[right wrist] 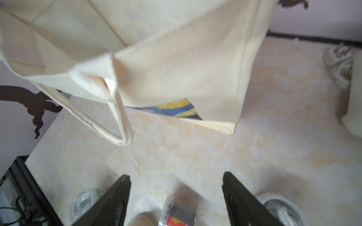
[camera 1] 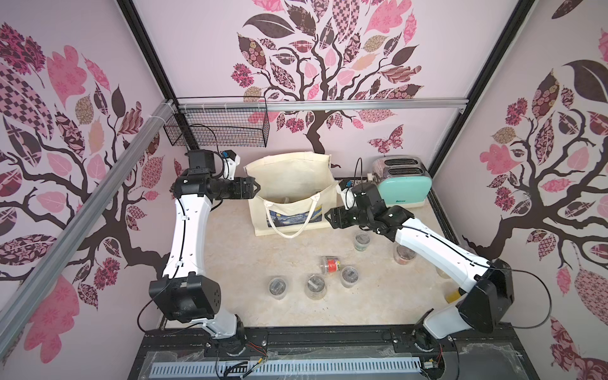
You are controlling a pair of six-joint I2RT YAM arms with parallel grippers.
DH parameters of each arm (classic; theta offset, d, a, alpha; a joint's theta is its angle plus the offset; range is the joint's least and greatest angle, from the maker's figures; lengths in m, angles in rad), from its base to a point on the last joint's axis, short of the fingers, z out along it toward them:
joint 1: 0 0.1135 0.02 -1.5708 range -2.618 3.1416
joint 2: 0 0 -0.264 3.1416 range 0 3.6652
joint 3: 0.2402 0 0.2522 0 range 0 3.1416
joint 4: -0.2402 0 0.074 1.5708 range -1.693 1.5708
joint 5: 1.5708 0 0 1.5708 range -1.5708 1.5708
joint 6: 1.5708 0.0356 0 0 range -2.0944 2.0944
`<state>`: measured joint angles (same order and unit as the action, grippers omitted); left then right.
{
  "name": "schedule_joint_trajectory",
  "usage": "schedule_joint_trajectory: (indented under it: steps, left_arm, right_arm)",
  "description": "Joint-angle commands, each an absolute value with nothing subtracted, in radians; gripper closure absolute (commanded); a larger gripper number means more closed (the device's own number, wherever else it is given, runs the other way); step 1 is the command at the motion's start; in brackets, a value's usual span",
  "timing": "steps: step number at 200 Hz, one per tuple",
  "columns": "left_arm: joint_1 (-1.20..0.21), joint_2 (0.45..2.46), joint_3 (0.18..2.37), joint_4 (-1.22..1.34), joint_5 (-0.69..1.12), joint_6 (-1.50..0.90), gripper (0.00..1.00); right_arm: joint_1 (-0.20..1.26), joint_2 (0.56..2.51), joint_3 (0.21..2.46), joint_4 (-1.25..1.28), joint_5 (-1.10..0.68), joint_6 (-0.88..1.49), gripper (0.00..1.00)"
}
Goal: Take out the seed jars from the canvas bag
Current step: Place the seed jar at the center of the board, then adjust the canvas bag at the center of the board.
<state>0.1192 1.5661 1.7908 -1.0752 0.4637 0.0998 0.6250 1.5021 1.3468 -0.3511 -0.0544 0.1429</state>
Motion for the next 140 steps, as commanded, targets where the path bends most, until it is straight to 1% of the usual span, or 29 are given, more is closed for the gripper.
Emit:
schedule_joint_trajectory:
  steps: [1,13,39,63,79,88,104,121,140]
  left_arm:
    - [0.123,1.541,1.761,-1.158,0.433,0.115,0.05]
    - [0.124,1.533,1.75,-1.174,0.413,0.101,0.05]
    - [0.124,1.522,1.738,-1.183,0.408,0.052,0.06]
    - [0.124,1.514,1.711,-1.143,0.412,-0.028,0.11]
    - [0.123,1.52,1.699,-1.121,0.384,-0.105,0.17]
    - [0.124,1.525,1.698,-1.113,0.385,-0.14,0.18]
    - [0.124,1.534,1.698,-1.109,0.4,-0.167,0.19]
    - [0.124,1.533,1.703,-1.104,0.408,-0.182,0.19]
    - [0.124,1.528,1.7,-1.095,0.42,-0.195,0.19]
  right_arm:
    - [0.61,1.478,1.317,-0.197,0.056,-0.18,0.19]
    - [0.575,1.476,1.289,-0.117,0.017,-0.248,0.19]
    - [0.48,1.498,1.261,0.022,-0.149,-0.266,0.2]
    - [0.468,1.521,1.211,0.164,-0.224,-0.359,0.21]
    - [0.465,1.557,1.224,0.187,-0.27,-0.373,0.26]
    - [0.464,1.576,1.231,0.193,-0.292,-0.376,0.28]
    - [0.463,1.605,1.24,0.211,-0.311,-0.379,0.35]
    - [0.455,1.628,1.246,0.216,-0.333,-0.385,0.46]
    - [0.446,1.642,1.243,0.229,-0.312,-0.379,0.47]
